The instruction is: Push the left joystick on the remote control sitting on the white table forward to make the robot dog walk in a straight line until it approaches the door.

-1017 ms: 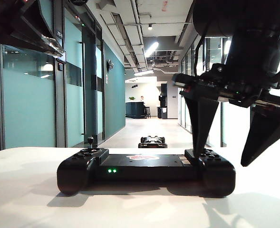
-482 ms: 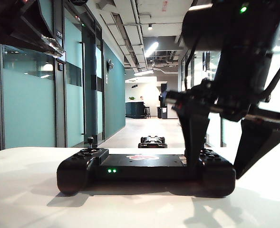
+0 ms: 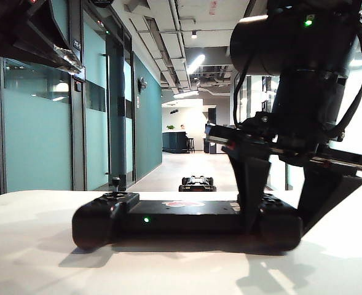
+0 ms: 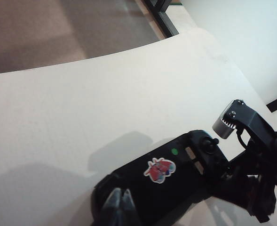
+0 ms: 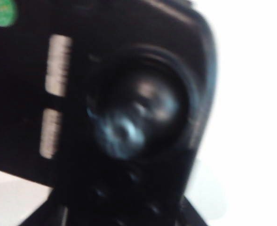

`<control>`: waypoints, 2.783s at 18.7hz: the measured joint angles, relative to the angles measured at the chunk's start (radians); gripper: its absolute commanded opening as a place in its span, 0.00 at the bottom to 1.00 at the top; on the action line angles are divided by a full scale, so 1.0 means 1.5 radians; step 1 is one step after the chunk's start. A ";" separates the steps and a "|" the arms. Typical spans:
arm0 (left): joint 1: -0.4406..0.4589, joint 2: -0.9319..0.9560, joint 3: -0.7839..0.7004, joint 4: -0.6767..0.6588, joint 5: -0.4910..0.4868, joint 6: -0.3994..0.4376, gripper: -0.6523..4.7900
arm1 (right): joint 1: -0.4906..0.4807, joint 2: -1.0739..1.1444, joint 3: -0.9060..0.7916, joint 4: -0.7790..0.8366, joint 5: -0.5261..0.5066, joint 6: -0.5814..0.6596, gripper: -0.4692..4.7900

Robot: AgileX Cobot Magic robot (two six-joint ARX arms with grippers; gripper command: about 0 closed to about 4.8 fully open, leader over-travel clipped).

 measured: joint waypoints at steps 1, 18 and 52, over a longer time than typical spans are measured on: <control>0.000 0.000 0.000 0.000 0.000 0.000 0.11 | 0.000 0.000 0.000 0.002 0.005 0.000 0.67; -0.005 0.049 0.000 0.000 0.065 0.091 0.11 | 0.002 0.001 0.003 -0.042 0.075 0.083 0.46; -0.068 0.350 -0.001 0.123 0.140 0.267 0.11 | 0.000 0.001 0.003 -0.049 0.077 0.108 0.46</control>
